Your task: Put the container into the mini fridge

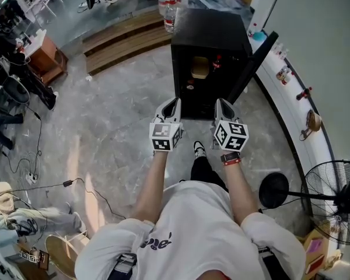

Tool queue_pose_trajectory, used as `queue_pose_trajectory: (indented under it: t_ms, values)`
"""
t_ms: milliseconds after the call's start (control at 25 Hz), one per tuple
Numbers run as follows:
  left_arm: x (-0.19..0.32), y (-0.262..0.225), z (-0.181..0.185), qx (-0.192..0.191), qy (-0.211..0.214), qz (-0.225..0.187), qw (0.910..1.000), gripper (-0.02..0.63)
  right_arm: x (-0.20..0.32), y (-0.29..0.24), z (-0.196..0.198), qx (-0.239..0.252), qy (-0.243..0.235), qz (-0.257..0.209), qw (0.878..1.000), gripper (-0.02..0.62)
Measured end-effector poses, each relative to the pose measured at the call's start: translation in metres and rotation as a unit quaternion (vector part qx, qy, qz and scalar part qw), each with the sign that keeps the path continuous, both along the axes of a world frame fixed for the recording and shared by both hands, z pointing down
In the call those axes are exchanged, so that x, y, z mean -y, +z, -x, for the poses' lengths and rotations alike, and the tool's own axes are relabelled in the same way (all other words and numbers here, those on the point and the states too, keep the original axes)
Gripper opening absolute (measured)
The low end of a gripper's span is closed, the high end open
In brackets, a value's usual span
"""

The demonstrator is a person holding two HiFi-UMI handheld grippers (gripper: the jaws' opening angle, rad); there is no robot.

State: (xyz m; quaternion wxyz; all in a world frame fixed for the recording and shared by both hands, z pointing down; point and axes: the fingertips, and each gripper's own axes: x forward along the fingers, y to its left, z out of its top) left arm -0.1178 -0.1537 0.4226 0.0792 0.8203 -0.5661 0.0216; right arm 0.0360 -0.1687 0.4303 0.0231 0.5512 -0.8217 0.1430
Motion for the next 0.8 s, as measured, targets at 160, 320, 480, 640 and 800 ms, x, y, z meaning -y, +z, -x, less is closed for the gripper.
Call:
queue_pose_trajectory:
  t_ms: [160,320,480,640,800]
  values:
    - [0.004,0.001,-0.004,0.002,0.007,-0.003,1.0,0.02,0.005,0.002,-0.001,-0.002,0.001,0.002,1.0,0.015]
    - [0.011,0.005,-0.007,0.0,0.013,-0.003,0.9999,0.02,0.014,0.007,0.0,0.001,0.001,0.007,1.0,0.015]
    - [0.02,0.015,-0.008,-0.009,0.013,0.009,0.9998,0.02,0.027,0.016,0.0,-0.001,-0.003,0.018,1.0,0.015]
    - [0.037,0.049,0.006,-0.009,-0.002,0.054,0.9985,0.02,0.054,0.033,0.004,0.004,-0.01,0.041,0.999,0.015]
    - [0.041,0.126,0.026,0.006,-0.014,0.138,0.9903,0.02,0.084,0.069,0.004,0.015,-0.009,0.085,0.996,0.015]
